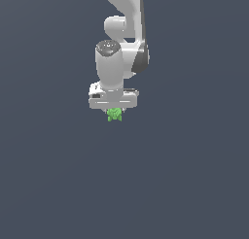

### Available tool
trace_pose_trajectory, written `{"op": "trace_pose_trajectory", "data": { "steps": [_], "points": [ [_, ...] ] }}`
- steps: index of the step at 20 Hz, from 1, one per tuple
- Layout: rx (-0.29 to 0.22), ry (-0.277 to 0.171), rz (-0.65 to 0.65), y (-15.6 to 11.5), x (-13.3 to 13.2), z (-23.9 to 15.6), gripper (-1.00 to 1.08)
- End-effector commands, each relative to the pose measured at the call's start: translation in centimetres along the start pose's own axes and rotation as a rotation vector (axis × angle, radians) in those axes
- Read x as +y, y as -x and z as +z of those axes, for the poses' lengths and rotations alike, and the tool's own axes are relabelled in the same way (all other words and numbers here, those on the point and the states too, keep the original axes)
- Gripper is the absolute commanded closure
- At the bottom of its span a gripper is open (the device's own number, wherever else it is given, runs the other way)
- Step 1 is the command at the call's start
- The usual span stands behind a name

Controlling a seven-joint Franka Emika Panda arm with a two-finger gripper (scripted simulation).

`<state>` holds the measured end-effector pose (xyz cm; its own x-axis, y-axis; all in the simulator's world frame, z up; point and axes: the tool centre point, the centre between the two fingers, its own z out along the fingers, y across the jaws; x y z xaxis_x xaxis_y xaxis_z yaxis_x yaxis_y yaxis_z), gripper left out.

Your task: Pick up the object and move it to a goal position.

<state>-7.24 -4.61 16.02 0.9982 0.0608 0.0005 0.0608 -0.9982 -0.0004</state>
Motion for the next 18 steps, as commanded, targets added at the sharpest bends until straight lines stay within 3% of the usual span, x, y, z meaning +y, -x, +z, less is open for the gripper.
{"op": "trace_pose_trajectory", "data": {
  "steps": [1,10,18],
  "points": [
    [0.0,0.0,0.0,1.1,0.5,-2.1,1.08],
    [0.0,-0.001,0.0,3.9,1.9,-8.1,1.08],
    [0.0,0.0,0.0,4.9,2.5,-10.5,1.08]
  ]
}}
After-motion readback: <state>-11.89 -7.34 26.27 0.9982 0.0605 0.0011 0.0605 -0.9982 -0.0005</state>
